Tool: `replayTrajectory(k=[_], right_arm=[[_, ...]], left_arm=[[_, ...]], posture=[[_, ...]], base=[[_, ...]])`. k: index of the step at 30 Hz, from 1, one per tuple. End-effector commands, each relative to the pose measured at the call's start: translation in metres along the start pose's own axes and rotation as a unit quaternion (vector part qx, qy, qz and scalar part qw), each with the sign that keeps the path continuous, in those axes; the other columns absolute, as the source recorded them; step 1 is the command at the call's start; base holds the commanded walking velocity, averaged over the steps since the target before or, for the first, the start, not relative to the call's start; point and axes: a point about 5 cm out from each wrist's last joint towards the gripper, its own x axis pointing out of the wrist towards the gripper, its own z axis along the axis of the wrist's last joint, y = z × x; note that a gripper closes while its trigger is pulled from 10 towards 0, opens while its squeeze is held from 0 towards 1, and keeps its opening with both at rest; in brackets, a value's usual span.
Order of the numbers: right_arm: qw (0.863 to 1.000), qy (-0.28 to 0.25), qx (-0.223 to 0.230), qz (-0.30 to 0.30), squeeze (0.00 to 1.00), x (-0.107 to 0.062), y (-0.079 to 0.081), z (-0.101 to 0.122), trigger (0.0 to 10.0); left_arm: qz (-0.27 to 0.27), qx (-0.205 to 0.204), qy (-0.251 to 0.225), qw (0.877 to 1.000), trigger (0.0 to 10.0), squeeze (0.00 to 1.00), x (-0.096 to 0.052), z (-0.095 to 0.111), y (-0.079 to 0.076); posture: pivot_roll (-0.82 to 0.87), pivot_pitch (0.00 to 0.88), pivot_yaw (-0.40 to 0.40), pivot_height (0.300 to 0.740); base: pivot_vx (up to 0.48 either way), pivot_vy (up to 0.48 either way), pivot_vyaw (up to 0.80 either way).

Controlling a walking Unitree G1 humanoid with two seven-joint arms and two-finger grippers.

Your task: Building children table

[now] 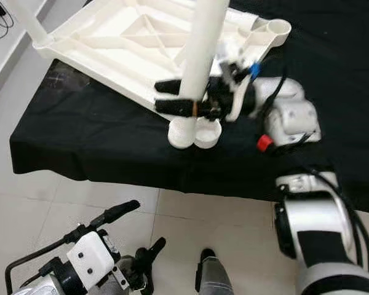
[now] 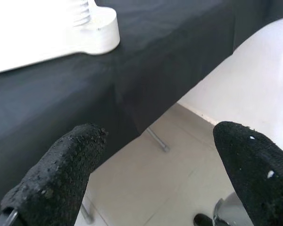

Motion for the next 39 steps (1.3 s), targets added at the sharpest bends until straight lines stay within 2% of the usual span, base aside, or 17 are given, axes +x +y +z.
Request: replayTrajectory(k=[1, 4, 14, 17, 24, 31, 39], right_arm=[[1.0, 0.013, -0.005, 0.021, 0.0, 0.002, 0.0, -0.003, 10.0], [0.999, 0.029, -0.008, 0.016, 0.0, 0.003, -0.007, -0.005, 10.0], [0.999, 0.047, -0.026, -0.001, 0.0, -0.001, -0.015, 0.0, 10.0], [0.996, 0.073, -0.036, -0.027, 0.0, -0.01, -0.02, -0.001, 10.0], [0.996, 0.077, -0.032, -0.021, 0.0, -0.017, -0.019, -0.001, 10.0], [0.996, 0.085, -0.019, 0.001, 0.0, -0.027, -0.011, -0.005, 10.0], [0.996, 0.089, -0.014, 0.006, 0.0, -0.029, -0.008, -0.009, 10.0]], left_arm=[[-0.001, -0.006, -0.002, 1.0, 10.0, 0.0, -0.003, 0.001, -0.003], [0.003, -0.008, -0.012, 1.0, 10.0, 0.0, -0.004, 0.003, -0.003], [0.012, -0.004, -0.019, 1.0, 10.0, 0.0, -0.004, 0.003, -0.004], [0.015, -0.007, -0.021, 1.0, 10.0, 0.0, -0.004, 0.004, -0.002], [0.013, -0.008, -0.022, 1.0, 10.0, 0.0, -0.005, 0.003, -0.002], [0.012, -0.008, -0.022, 1.0, 10.0, 0.0, -0.005, 0.001, -0.001], [0.007, -0.009, -0.023, 1.0, 10.0, 0.0, -0.004, 0.0, 0.0]], posture=[[0.07, 0.417, 0.069, 0.74], [0.07, 0.419, 0.059, 0.74], [0.08, 0.428, 0.05, 0.74], [0.07, 0.44, 0.053, 0.74], [0.07, 0.431, 0.054, 0.74], [0.07, 0.433, 0.06, 0.74], [0.06, 0.435, 0.065, 0.74]], base=[[0.0, 0.0, 0.0], [0.0, 0.0, 0.0], [0.0, 0.0, 0.0], [0.0, 0.0, 0.0], [0.0, 0.0, 0.0], [0.0, 0.0, 0.0], [0.0, 0.0, 0.0]])
